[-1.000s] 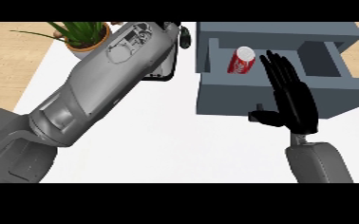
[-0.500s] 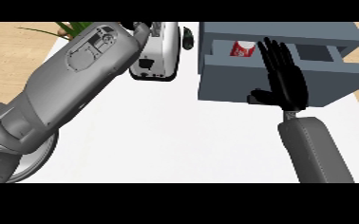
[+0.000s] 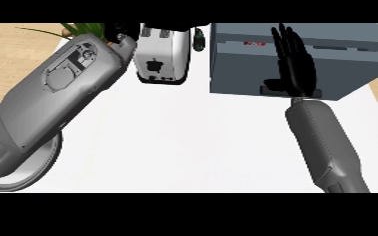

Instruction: Pick up the can, place it into the drawer and close the drawer

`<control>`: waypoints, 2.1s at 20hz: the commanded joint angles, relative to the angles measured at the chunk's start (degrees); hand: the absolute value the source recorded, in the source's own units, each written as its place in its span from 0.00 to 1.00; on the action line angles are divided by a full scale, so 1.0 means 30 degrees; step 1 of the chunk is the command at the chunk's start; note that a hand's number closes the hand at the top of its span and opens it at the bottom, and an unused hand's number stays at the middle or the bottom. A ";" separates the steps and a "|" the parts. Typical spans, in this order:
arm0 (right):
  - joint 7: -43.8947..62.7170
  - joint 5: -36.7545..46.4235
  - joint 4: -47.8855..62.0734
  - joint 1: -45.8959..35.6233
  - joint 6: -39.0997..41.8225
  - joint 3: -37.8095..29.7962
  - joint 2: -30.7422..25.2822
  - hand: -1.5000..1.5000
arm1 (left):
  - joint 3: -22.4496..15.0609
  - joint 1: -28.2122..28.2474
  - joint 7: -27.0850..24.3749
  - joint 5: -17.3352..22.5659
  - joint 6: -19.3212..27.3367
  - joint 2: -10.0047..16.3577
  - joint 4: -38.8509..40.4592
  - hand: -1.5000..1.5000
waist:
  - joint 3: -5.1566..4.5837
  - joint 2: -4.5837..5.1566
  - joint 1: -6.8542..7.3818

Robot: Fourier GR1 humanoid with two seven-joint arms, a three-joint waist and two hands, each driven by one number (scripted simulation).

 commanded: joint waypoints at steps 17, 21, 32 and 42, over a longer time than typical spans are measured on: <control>0.0321 0.0262 1.0102 -0.8059 -0.3029 -0.2596 -0.0649 0.00 | 0.0437 0.4141 0.0381 -0.1192 -0.0178 0.1678 -0.4715 0.00 | 0.0357 0.0679 0.0624; 0.0587 0.0269 1.0806 -0.8865 -0.2855 -0.2827 -0.0704 0.00 | 0.0318 0.5282 -0.0227 -0.1394 -0.0190 0.1386 -0.5029 0.00 | 0.0349 0.0816 0.0695; -0.3297 -0.3487 1.0082 -1.0068 -0.1576 -0.5767 0.0295 0.00 | 0.0593 0.6524 -0.0779 -0.1808 -0.0165 0.1704 -0.5807 0.00 | 0.0411 0.0831 0.0628; -0.6743 -0.8412 0.9416 -1.0365 0.1267 -0.9799 0.0997 0.00 | 0.1051 0.8664 -0.1458 -0.1845 -0.0584 0.2538 -0.6699 0.00 | 0.0371 0.0536 0.0202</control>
